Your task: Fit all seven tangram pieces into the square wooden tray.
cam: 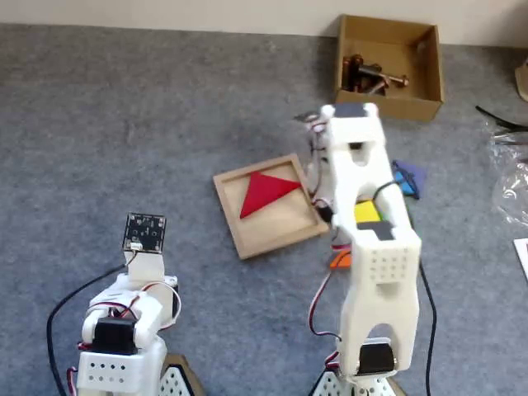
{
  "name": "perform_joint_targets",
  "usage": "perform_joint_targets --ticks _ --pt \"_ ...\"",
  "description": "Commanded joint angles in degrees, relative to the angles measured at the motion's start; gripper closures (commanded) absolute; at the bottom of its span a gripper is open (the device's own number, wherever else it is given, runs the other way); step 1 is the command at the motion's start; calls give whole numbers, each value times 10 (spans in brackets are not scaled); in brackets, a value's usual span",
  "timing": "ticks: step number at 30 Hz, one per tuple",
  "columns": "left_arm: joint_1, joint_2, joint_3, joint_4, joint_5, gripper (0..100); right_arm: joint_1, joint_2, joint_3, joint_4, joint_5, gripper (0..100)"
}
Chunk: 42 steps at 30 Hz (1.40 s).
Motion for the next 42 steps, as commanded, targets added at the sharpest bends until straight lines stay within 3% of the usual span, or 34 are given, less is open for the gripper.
perform_joint_targets --ticks 1,5,20,42 --pt "9 -4 11 -2 4 995 -2 -97 11 10 -4 993" --pt "9 -4 11 -2 4 995 -29 -115 13 7 -4 993" --pt "9 -4 11 -2 4 995 -91 -113 5 -237 -6 993" --pt "9 -4 11 -2 4 995 -88 -7 3 -333 -7 993"
